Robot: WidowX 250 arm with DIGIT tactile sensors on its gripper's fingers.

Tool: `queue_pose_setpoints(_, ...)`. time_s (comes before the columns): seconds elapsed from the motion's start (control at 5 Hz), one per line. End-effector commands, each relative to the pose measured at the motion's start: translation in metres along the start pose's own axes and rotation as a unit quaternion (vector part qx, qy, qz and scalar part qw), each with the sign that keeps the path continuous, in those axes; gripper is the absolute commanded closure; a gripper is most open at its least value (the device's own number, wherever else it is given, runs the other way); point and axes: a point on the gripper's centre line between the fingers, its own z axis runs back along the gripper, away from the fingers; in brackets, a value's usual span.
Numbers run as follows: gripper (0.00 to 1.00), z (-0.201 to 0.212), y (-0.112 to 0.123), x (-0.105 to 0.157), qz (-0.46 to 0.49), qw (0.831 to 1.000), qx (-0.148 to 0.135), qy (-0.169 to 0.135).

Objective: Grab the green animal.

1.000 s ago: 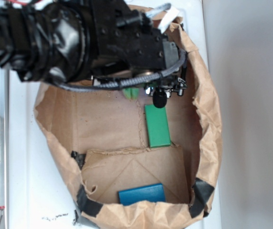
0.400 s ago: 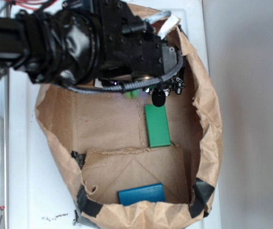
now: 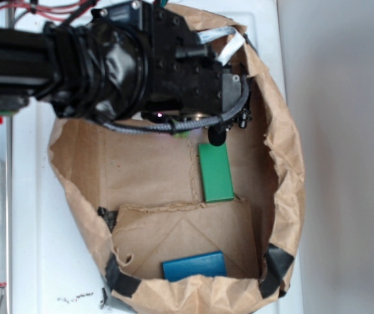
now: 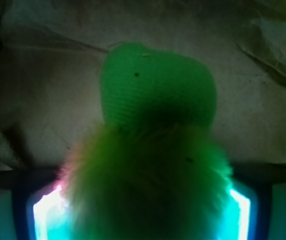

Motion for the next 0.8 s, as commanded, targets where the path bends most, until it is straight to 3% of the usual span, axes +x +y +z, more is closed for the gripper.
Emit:
queue_pose_setpoints(0.0, 1.00, 0.001, 0.002, 0.002, -0.012, 0.999, -0.025, -0.025)
queue_pose_setpoints(0.6, 1.00, 0.027, 0.006, 0.004, -0.091, 0.995, -0.042, -0.002)
